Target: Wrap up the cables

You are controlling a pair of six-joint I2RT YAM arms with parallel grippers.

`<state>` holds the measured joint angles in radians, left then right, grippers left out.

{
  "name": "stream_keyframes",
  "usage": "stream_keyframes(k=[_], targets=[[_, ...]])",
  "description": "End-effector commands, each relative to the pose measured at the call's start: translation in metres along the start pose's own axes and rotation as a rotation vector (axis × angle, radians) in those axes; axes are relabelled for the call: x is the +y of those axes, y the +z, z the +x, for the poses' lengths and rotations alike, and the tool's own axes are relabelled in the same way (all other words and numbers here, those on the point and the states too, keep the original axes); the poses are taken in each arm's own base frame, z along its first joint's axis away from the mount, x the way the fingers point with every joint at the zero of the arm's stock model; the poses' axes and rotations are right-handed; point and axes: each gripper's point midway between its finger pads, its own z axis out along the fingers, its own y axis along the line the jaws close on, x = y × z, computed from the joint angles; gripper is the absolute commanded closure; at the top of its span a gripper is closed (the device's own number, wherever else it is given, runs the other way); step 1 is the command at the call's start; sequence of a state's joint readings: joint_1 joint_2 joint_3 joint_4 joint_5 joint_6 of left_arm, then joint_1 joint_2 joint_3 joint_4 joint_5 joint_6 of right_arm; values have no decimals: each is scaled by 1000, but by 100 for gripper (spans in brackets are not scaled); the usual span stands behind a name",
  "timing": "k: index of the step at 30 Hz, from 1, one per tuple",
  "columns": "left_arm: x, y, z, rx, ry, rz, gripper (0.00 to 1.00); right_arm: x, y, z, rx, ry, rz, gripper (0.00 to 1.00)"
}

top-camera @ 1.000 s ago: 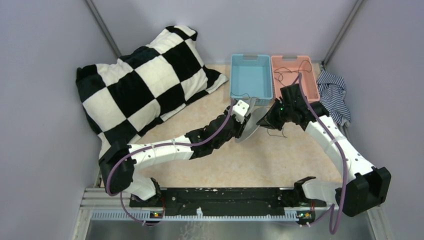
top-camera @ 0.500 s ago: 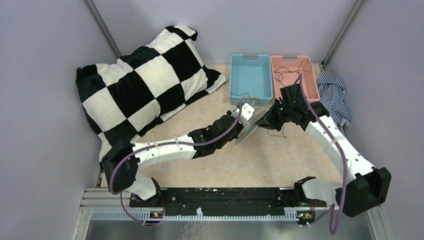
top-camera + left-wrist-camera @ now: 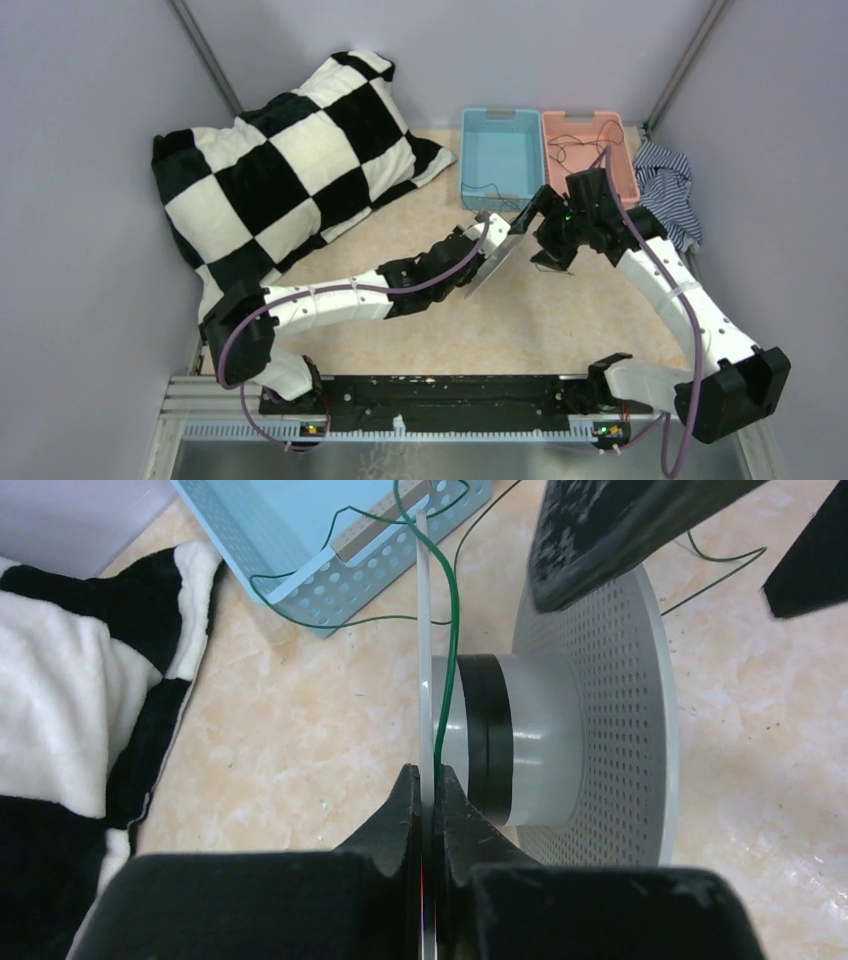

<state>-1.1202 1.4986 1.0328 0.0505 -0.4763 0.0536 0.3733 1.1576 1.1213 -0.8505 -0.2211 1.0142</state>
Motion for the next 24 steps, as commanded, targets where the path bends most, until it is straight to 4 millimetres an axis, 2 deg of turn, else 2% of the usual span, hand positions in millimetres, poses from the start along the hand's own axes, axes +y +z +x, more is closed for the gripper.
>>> stream_keyframes(k=[1,4,7,10,13,15,21,24], targets=[[11,-23,-58,-116,-91,35,100,14,-31,-21,-137,-131,-33,10],[10,-33,-58,-58,-79,113,100,10,-45,-37,-224,-223,10,10],[18,-46,-59,1,-81,164,100,7,-56,-57,-343,-349,35,10],[25,-60,-59,45,-94,248,100,12,-59,-66,-428,-524,-27,14],[38,-71,-55,106,-113,288,100,25,-53,-61,-484,-718,-173,20],[48,-77,-59,111,-120,270,100,18,-42,-57,-492,-768,-190,20],[84,-102,-93,12,-164,222,100,11,-18,-61,-503,-767,-188,17],[97,-116,-107,-11,-167,212,100,11,-6,-74,-531,-738,-153,18]])
